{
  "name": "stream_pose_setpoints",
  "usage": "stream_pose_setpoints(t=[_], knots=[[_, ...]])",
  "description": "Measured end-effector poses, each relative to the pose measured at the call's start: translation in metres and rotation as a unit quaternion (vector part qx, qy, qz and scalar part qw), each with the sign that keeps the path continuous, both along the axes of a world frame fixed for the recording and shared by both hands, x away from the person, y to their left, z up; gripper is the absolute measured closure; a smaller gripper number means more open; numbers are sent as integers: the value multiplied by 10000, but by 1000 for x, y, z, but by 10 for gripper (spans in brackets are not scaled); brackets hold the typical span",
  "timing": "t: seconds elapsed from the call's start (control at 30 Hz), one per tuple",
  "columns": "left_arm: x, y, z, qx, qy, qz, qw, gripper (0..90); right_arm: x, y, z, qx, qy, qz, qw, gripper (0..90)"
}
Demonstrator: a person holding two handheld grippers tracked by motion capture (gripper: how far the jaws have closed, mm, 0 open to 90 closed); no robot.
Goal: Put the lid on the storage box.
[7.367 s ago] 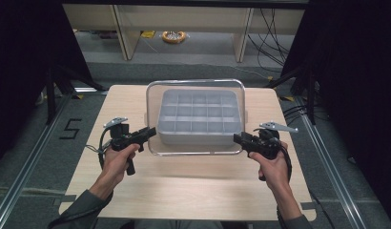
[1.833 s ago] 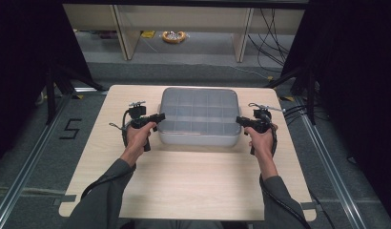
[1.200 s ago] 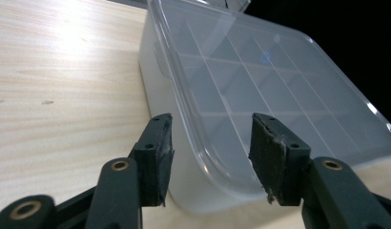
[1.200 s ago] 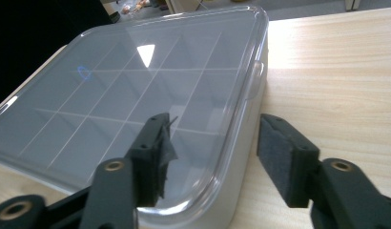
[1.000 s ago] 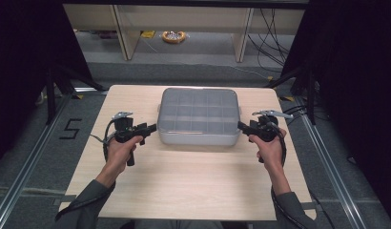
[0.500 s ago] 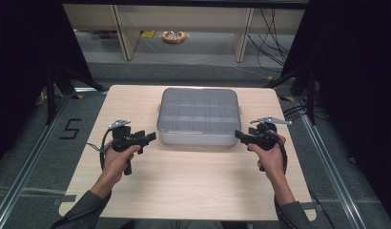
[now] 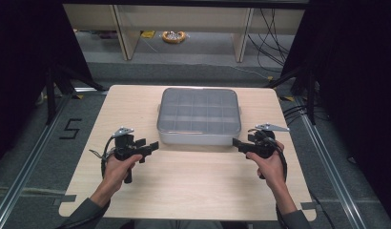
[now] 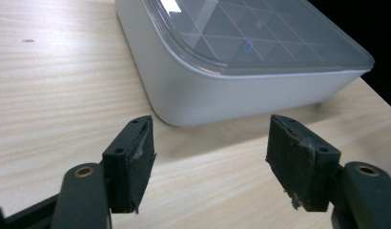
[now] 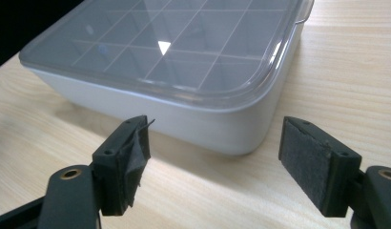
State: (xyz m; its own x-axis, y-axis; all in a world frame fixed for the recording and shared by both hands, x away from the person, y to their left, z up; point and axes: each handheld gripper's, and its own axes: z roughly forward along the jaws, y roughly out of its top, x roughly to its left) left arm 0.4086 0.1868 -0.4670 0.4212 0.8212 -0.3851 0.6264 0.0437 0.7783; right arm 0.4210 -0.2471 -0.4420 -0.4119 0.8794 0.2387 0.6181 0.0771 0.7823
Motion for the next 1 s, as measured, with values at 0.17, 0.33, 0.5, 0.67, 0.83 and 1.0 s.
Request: stream_pose_setpoints(t=[0.17,0.33,0.5,0.67,0.83,1.0], knots=[[-9,-4,-1,5,-57,-160,9999,314,-10,1,-2,19,55,88,9999,263],[-19,-9,-6,16,-35,-316,9995,305,-18,4,-5,36,60,163,9998,248],[-28,-10,-9,29,-41,-405,9992,299,-29,6,-9,31,139,258,9996,212],[-38,-11,-12,78,-33,-513,9986,291,-39,8,-15,14,196,340,9992,163],[-49,-13,-17,242,-69,-670,9974,281,-52,13,-23,34,266,535,9982,163],[-55,-14,-18,245,-78,-728,9970,276,-61,17,-27,54,345,648,9973,164]])
